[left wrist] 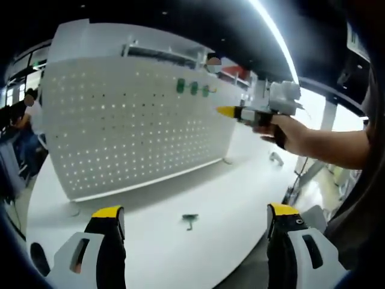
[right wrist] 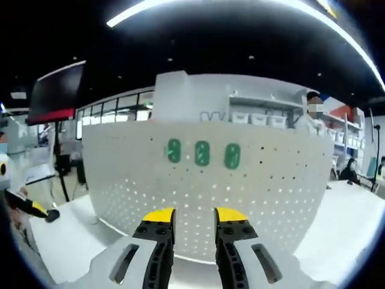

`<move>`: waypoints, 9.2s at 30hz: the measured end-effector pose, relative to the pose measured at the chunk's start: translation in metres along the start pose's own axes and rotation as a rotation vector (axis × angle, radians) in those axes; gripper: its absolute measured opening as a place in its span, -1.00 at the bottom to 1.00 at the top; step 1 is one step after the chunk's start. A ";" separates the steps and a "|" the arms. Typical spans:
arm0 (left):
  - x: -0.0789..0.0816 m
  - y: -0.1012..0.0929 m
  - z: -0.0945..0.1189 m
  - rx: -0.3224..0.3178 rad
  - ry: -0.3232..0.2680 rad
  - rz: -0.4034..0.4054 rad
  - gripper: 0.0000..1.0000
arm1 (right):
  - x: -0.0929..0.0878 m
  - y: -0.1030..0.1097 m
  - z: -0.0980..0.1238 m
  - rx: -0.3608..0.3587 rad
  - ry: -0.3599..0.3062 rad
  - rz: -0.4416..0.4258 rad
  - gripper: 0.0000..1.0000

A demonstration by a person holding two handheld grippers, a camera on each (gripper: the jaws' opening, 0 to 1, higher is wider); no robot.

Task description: Insert the hook assembly into the mounting plate slot until the hook locks in place.

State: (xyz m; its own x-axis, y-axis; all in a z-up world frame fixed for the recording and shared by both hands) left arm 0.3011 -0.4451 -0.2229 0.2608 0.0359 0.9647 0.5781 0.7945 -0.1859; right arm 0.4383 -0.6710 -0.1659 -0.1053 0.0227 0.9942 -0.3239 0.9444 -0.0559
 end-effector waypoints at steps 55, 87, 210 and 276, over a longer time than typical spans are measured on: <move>-0.022 -0.010 0.009 -0.020 0.071 0.039 1.00 | -0.082 0.143 0.136 0.266 0.310 -0.151 -0.45; -0.036 0.007 0.013 0.020 0.123 0.064 1.00 | -0.192 0.139 0.039 0.557 0.609 0.118 -0.53; 0.007 0.020 0.003 -0.184 -0.008 0.240 -0.08 | -0.045 0.187 0.074 0.789 0.267 -0.642 -1.00; 0.040 -0.015 0.007 -0.385 -0.109 0.474 -0.96 | -0.012 0.207 0.083 0.964 0.213 -0.908 -0.88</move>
State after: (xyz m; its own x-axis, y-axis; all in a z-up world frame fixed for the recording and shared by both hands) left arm 0.2976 -0.4516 -0.1798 0.4893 0.4091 0.7702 0.6613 0.4018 -0.6334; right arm 0.2939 -0.5032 -0.1966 0.6178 -0.3514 0.7034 -0.7384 0.0482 0.6726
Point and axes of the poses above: the point that each gripper's makers call its tool centre point, and the gripper's own axes: z roughly backward along the fingers, y roughly to its left, x roughly out of its top, the point moved 3 cm from there along z, roughly backward along the fingers, and after that the axes turned 13 degrees about -y, right-handed, at the moved point
